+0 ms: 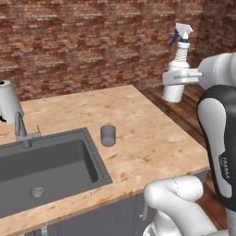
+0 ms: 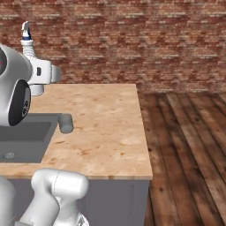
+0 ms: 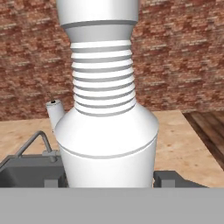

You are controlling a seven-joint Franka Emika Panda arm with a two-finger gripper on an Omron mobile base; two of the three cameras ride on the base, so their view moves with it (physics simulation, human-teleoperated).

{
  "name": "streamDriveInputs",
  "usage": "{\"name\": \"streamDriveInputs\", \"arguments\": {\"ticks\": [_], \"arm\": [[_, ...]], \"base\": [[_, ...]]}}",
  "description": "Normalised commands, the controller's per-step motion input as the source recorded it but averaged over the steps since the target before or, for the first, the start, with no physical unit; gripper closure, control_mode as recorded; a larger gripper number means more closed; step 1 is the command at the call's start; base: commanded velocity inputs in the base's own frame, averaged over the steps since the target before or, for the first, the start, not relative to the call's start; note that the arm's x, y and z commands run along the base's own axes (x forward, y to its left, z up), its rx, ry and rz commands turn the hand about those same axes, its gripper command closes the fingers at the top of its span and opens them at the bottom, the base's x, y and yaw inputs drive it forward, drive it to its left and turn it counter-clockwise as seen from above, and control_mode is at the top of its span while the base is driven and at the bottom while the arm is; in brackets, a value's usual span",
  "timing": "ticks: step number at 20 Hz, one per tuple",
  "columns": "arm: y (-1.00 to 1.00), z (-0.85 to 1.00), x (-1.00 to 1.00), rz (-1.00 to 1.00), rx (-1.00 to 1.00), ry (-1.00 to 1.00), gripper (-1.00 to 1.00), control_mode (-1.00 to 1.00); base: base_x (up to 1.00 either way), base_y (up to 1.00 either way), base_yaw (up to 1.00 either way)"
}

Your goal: Open the cabinet. Pick the spray and place it next to the sink. Then close the cabinet.

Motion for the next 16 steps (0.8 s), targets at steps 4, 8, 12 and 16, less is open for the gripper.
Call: {"name": "streamDriveInputs", "arguments": {"ticks": [4,8,12,16], "arm": [[0.0,0.0,0.0,0.0,0.0,0.0,1.0,1.0],[0.0,0.0,0.0,0.0,0.0,0.0,1.0,1.0],[0.0,0.0,0.0,0.0,0.0,0.0,1.0,-1.0],[0.01,0.02,0.57,0.0,0.0,0.12,1.0,-1.0]], "base": [[0.0,0.0,0.0],[0.0,0.0,0.0],[0.0,0.0,0.0],[0.0,0.0,0.0]]}}
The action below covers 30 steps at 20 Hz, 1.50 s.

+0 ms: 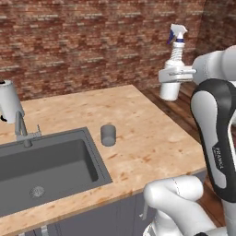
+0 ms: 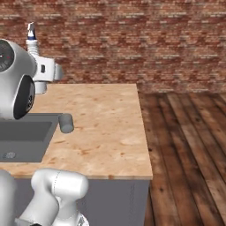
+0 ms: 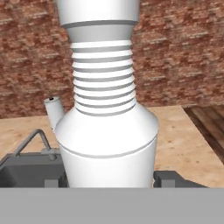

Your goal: Open the cabinet. Pick the spray and place it next to the sink. Then close the cabinet.

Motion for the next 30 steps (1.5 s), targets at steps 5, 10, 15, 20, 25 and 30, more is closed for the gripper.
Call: {"name": "streamDriveInputs", "arguments": {"ticks": [5,10,15,20,25,30], "arm": [[0.0,0.04,1.0,0.2,0.0,0.34,1.0,-1.0],[-0.02,0.0,0.75,0.42,0.0,0.19,1.0,-1.0],[0.02,0.0,0.17,0.37,0.0,0.01,1.0,-1.0],[0.04,-0.21,0.13,0.32,0.01,0.0,1.0,-1.0],[0.08,-0.73,0.07,0.24,0.0,-0.11,1.0,-1.0],[0.02,-0.72,0.0,0.2,0.0,-0.14,1.0,-1.0]], "base": [[0.0,0.0,0.0],[0.0,0.0,0.0],[0.0,0.0,0.0],[0.0,0.0,0.0],[0.0,0.0,0.0],[0.0,0.0,0.0]]}}
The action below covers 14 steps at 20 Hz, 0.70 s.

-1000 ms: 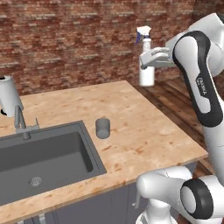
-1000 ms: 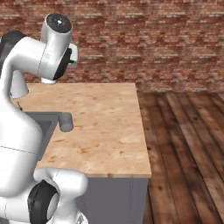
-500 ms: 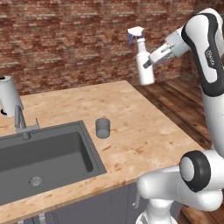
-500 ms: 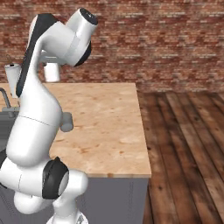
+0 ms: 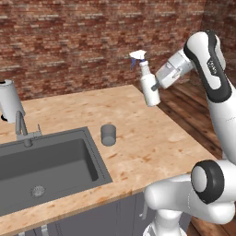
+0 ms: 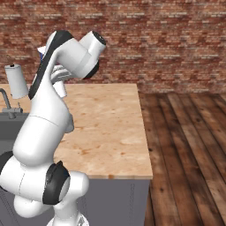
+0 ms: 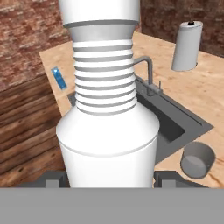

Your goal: Open the cabinet. Pick the spray and place it next to the sink. Then close the cabinet.

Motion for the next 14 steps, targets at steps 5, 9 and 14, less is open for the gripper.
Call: {"name": "streamDriveInputs", "arguments": {"ticks": [5,9,14], "arm": [[0.01,-0.36,-0.05,0.12,0.03,-0.07,1.0,-1.0],[0.06,-0.4,-0.07,0.02,0.02,-0.02,1.0,-1.0],[0.22,-0.43,-0.01,0.0,0.0,0.0,1.0,-1.0]], "base": [[0.0,0.0,0.0],[0.0,0.0,0.0],[0.0,0.0,0.0]]}}
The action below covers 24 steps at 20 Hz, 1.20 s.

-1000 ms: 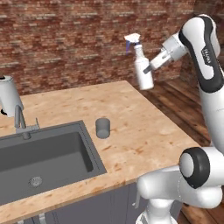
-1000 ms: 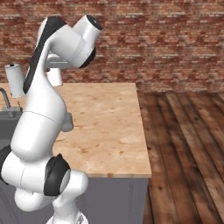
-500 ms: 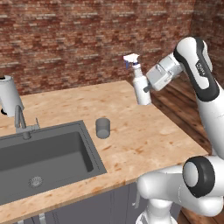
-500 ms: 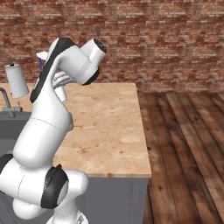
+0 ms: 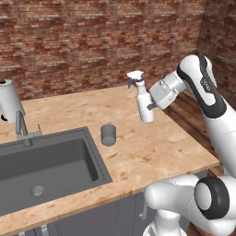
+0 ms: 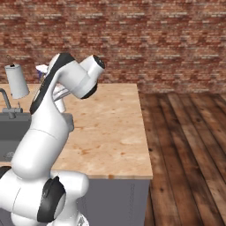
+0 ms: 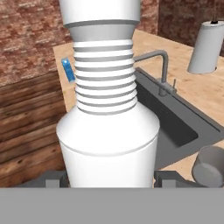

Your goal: Open the cabinet. Pick the spray and place it next to the sink. Then close the cabinet.

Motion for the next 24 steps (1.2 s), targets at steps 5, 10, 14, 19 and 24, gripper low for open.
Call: {"name": "streamDriveInputs", "arguments": {"ticks": [5,10,14,19,24], "arm": [[0.34,-0.57,0.0,0.0,0.04,0.0,1.0,-1.0],[0.18,-0.64,0.0,0.0,0.06,-0.01,1.0,-1.0],[0.0,-0.79,0.0,0.0,0.06,0.0,1.0,-1.0],[0.08,-0.62,0.0,0.0,0.07,-0.04,1.0,-1.0],[0.24,-0.24,0.0,0.02,0.08,-0.11,1.0,-1.0]], "base": [[0.0,0.0,0.0],[0.0,0.0,0.0],[0.0,0.0,0.0],[0.0,0.0,0.0],[0.0,0.0,0.0]]}}
